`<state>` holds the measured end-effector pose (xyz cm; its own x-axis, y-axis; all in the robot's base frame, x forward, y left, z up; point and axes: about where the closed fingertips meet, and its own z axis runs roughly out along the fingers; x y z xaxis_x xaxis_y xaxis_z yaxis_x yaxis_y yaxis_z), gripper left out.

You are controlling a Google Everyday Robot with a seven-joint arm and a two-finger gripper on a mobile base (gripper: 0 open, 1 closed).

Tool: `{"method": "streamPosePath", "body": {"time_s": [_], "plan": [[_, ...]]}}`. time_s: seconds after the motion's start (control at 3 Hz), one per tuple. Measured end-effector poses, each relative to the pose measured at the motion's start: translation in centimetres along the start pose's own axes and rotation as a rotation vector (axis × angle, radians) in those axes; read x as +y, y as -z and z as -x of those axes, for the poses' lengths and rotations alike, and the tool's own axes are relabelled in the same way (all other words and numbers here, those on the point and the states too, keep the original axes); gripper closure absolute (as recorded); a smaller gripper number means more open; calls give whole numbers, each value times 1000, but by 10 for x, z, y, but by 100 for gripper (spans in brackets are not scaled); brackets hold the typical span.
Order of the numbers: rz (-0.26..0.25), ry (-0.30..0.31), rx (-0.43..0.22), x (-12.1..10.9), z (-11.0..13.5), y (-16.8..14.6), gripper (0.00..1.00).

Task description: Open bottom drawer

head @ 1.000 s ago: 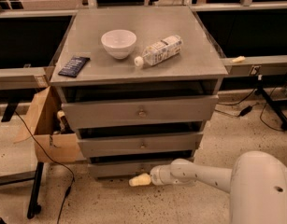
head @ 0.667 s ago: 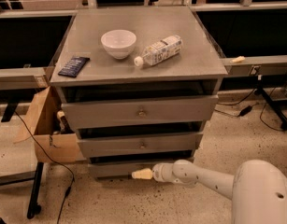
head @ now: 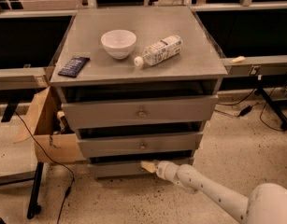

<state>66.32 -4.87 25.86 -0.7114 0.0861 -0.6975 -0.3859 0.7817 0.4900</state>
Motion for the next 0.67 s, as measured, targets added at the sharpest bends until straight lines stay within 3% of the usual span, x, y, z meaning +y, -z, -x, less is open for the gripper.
{"method": "streamPosePath", "body": {"time_s": [0.67], "plan": [[-15,6,-119,-2,27,8,88]]}}
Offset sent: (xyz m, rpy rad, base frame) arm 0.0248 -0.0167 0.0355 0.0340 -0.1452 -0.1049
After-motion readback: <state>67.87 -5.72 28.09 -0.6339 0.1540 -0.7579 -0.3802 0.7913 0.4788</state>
